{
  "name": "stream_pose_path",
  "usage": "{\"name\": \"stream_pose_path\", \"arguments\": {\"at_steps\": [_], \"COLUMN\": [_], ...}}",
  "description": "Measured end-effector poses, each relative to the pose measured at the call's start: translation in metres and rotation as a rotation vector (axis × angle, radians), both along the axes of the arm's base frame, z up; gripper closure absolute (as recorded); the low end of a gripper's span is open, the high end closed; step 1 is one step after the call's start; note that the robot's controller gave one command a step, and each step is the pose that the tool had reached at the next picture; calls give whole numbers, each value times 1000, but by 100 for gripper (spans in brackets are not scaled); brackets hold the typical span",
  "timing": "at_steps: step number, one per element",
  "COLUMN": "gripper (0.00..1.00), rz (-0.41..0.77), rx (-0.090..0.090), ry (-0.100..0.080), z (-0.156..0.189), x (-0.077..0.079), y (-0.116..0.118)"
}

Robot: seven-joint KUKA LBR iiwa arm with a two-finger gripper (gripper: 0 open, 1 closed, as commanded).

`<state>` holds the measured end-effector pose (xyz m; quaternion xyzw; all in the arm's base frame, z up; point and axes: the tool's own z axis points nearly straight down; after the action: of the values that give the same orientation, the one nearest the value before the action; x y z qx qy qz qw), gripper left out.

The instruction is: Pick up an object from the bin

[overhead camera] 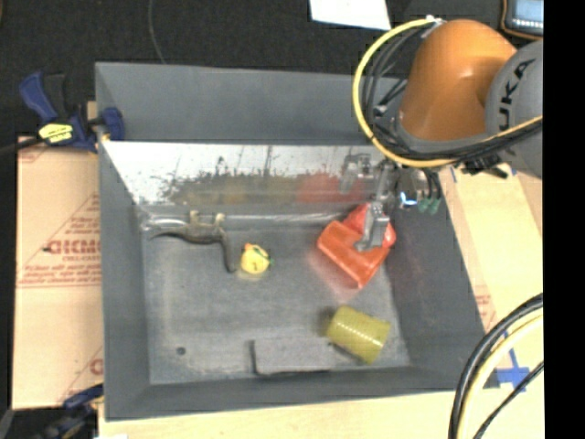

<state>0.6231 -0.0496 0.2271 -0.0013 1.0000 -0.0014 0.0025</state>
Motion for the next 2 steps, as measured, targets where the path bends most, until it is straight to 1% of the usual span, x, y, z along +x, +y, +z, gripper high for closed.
{"name": "stream_pose_path", "arguments": {"at_steps": [1,2], "gripper": [0,0], "rz": [0,12], "rx": [0,-2], "ry": [0,1], "z": [0,-58], "x": [0,5], "y": [0,-9]}}
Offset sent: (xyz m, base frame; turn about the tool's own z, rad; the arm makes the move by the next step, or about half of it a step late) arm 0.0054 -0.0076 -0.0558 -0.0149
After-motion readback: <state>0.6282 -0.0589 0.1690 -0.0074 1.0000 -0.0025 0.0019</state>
